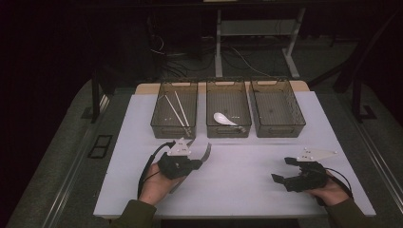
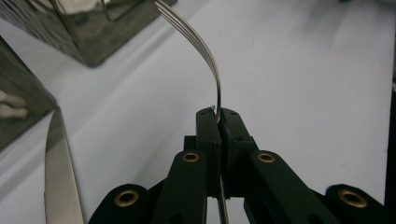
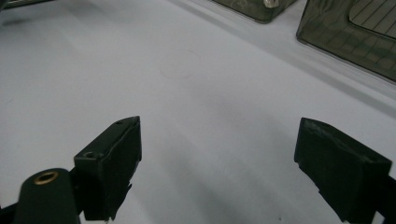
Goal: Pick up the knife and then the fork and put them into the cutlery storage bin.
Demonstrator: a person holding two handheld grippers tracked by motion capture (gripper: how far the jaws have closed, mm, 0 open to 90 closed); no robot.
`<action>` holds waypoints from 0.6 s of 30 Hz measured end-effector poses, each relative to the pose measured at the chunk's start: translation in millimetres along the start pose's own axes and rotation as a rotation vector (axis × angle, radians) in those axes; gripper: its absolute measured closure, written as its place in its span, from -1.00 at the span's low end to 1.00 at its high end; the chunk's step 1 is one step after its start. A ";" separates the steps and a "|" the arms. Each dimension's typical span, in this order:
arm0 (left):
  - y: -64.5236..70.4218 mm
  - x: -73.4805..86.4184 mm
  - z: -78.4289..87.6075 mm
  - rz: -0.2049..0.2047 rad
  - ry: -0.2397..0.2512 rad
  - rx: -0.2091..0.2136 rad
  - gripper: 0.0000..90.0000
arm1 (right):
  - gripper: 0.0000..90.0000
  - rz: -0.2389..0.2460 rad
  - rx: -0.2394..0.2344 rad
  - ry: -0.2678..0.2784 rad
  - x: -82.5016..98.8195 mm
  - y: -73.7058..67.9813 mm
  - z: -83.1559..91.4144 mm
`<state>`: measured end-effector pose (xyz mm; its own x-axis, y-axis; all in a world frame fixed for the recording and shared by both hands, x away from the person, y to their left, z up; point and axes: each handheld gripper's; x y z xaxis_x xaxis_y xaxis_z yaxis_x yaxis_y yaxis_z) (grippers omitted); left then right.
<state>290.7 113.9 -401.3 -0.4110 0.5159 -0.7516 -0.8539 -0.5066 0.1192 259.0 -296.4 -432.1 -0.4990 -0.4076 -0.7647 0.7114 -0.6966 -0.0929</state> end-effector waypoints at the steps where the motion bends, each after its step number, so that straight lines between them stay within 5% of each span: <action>1: -0.7 -1.9 0.4 0.006 0.009 0.006 0.94 | -0.67 0.000 -0.002 -0.002 0.0 0.1 -0.1; 18: -6.9 -41.1 -14.0 0.002 0.101 0.054 0.93 | -0.67 0.001 -0.009 0.003 -0.8 -1.3 0.3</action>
<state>317.9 86.6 -380.4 -0.3809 0.4417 -0.8123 -0.8703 -0.4680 0.1536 258.4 -295.3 -431.2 -0.4973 -0.4064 -0.7665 0.7163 -0.6908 -0.0985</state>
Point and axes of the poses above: each handheld gripper's, and its own axes: z roughly backward along the jaws, x roughly out of its underside, y roughly to its right, and after that the axes turned 3 degrees about z, right-handed
